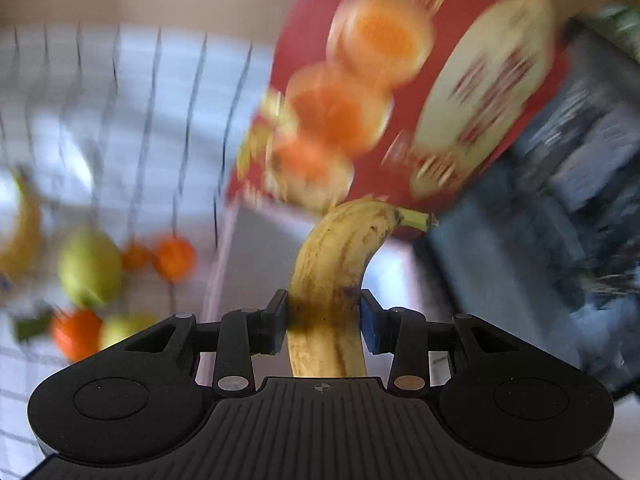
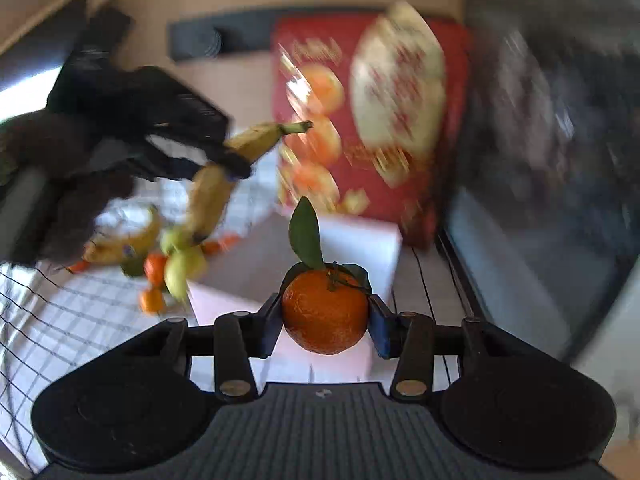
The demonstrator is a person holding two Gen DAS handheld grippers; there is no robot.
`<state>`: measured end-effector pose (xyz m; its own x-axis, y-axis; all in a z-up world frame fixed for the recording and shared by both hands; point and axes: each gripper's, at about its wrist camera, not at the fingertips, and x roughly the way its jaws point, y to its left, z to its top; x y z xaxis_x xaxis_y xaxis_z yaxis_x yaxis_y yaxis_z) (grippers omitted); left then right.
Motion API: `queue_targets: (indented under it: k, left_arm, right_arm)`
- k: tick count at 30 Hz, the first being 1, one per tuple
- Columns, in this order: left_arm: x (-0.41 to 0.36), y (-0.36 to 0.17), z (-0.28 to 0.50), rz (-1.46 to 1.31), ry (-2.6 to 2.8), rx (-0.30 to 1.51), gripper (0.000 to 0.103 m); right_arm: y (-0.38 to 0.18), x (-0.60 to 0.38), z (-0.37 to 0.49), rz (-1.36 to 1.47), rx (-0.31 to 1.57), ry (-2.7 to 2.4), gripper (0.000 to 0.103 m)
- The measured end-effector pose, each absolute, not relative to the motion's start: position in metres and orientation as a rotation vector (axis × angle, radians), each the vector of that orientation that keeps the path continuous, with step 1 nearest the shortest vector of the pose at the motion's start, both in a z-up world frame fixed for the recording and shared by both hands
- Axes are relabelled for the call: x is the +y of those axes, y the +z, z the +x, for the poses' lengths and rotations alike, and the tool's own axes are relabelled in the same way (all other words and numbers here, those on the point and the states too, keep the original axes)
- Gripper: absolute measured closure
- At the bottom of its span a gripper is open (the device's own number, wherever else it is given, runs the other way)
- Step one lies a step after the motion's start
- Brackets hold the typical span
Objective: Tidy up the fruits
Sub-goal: 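Carry the banana into the pink box with the left tool and release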
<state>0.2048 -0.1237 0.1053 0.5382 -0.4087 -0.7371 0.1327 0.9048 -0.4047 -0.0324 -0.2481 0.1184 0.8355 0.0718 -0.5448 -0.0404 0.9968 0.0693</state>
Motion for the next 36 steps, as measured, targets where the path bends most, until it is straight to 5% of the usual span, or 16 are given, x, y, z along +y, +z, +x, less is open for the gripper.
queue_targets:
  k: [13,23,36]
  left_arm:
    - [-0.196,0.034,0.236,-0.316,-0.327,1.056,0.062]
    - [-0.187,0.026,0.237,-0.566,-0.293,1.068,0.067]
    - [-0.198,0.02,0.237,-0.429,-0.427,1.167,0.071]
  right_arm:
    - [0.079,-0.294,-0.054,0.178,0.691,-0.116,0.059]
    - [0.062,-0.294,-0.053,0.172,0.728,-0.102,0.059]
    - [0.054,-0.295,-0.043,0.136,0.719,-0.062,0.059]
